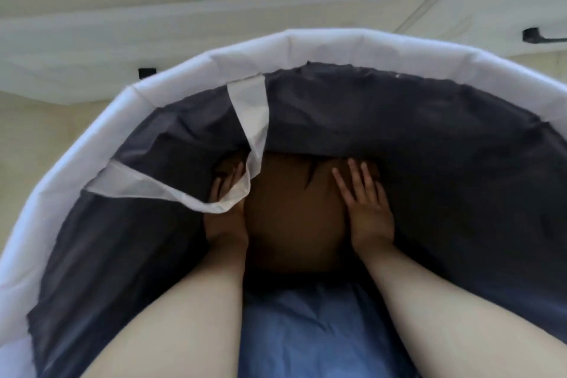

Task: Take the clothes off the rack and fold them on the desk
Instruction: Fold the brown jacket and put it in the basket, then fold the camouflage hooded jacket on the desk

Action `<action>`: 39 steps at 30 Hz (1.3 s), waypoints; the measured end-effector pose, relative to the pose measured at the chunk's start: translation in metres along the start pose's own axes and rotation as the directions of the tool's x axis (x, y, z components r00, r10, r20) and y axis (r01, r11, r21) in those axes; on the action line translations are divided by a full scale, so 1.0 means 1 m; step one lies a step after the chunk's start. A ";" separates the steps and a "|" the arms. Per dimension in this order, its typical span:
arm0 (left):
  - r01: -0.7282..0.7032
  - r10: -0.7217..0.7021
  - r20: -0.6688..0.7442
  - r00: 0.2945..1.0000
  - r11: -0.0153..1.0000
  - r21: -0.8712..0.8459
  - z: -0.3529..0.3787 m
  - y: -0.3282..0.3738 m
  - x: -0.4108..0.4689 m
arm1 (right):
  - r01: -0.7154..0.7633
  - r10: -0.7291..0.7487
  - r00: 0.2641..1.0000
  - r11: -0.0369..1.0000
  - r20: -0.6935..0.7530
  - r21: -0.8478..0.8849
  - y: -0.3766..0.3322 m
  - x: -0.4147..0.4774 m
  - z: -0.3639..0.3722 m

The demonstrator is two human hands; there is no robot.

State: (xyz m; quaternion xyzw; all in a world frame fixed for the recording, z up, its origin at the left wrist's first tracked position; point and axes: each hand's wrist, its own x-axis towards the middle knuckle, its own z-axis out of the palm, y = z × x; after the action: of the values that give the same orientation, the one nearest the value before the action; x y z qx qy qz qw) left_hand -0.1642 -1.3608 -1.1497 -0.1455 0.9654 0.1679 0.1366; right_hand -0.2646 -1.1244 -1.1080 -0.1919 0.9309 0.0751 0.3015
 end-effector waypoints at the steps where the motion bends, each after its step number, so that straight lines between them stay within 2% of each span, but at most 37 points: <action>1: 0.008 -0.008 -0.005 1.000 1.000 -0.023 0.012 -0.005 -0.001 | -0.015 0.015 0.999 1.000 -0.049 0.002 -0.001 0.002 0.007; 3: 0.050 -0.050 0.021 0.999 0.999 0.010 0.013 -0.008 0.002 | -0.044 0.043 0.998 0.999 -0.054 -0.019 -0.004 0.006 0.015; 4: 0.043 -0.048 0.138 0.989 0.998 0.040 0.008 -0.003 0.004 | -0.042 0.041 0.998 0.999 -0.053 -0.014 -0.005 0.005 0.015; 5: 0.026 -0.045 0.189 0.981 0.994 0.105 0.006 0.001 0.007 | -0.042 0.041 0.998 0.999 -0.047 -0.014 -0.004 0.002 0.012; 6: 0.005 -0.036 0.174 0.984 0.984 0.179 0.001 0.005 0.007 | -0.027 0.027 0.999 0.999 -0.035 -0.023 -0.003 0.001 0.007; 8: 0.008 -0.066 0.269 0.961 0.977 0.212 -0.023 0.017 0.005 | -0.006 0.015 0.993 0.997 0.113 -0.080 -0.003 -0.001 -0.014; 10: 0.049 -0.190 0.406 0.894 0.942 0.333 -0.047 0.027 -0.004 | -0.048 0.073 0.963 0.994 0.259 -0.099 -0.007 -0.011 -0.044; 11: 0.071 -0.274 0.493 0.826 0.918 0.390 -0.069 0.037 -0.010 | -0.097 0.115 0.947 0.993 0.301 -0.073 -0.011 -0.020 -0.064; 12: 0.102 -0.339 0.542 0.769 0.902 0.420 -0.090 0.047 -0.017 | -0.154 0.155 0.933 0.988 0.325 -0.030 -0.015 -0.031 -0.083; 15: 0.222 -0.400 0.556 0.728 0.906 0.361 -0.154 0.076 -0.034 | -0.329 0.271 0.929 0.917 0.250 0.228 -0.020 -0.066 -0.140; 18: 0.401 -0.387 0.531 0.754 0.911 0.094 -0.240 0.106 -0.050 | -0.366 0.353 0.924 0.696 0.149 0.618 -0.022 -0.115 -0.220; 19: 0.425 -0.366 0.537 0.760 0.905 0.016 -0.275 0.117 -0.054 | -0.340 0.362 0.924 0.634 0.121 0.695 -0.020 -0.134 -0.252; 22: 0.378 -0.259 0.498 0.828 0.913 -0.155 -0.373 0.155 -0.060 | -0.240 0.382 0.924 0.551 0.015 0.799 -0.010 -0.187 -0.338; 25: 0.230 -0.109 0.362 0.926 0.923 -0.310 -0.489 0.213 -0.068 | -0.128 0.411 0.904 0.527 -0.120 0.840 0.023 -0.251 -0.436; 28: 0.041 0.074 0.240 0.968 0.897 -0.440 -0.582 0.278 -0.085 | -0.038 0.401 0.885 0.567 -0.235 0.823 0.060 -0.312 -0.519; 31: -0.127 0.221 0.111 0.969 0.829 -0.545 -0.663 0.348 -0.109 | -0.011 0.449 0.830 0.605 -0.330 0.796 0.103 -0.379 -0.597; 34: -0.229 0.315 0.019 0.949 0.728 -0.647 -0.719 0.417 -0.130 | 0.013 0.548 0.731 0.584 -0.406 0.812 0.145 -0.447 -0.659; 37: -0.347 0.469 0.010 0.883 0.667 -0.660 -0.770 0.502 -0.161 | 0.039 0.681 0.585 0.519 -0.440 0.854 0.187 -0.536 -0.699; 39: -0.408 0.546 0.006 0.837 0.633 -0.658 -0.785 0.540 -0.171 | 0.041 0.724 0.517 0.512 -0.456 0.858 0.206 -0.568 -0.705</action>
State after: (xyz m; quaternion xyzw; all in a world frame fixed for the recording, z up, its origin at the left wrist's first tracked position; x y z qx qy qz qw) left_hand -0.3516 -1.1196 -0.2306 0.0975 0.8349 0.5262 0.1284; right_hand -0.3006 -0.9391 -0.1989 0.1666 0.9083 -0.3671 -0.1116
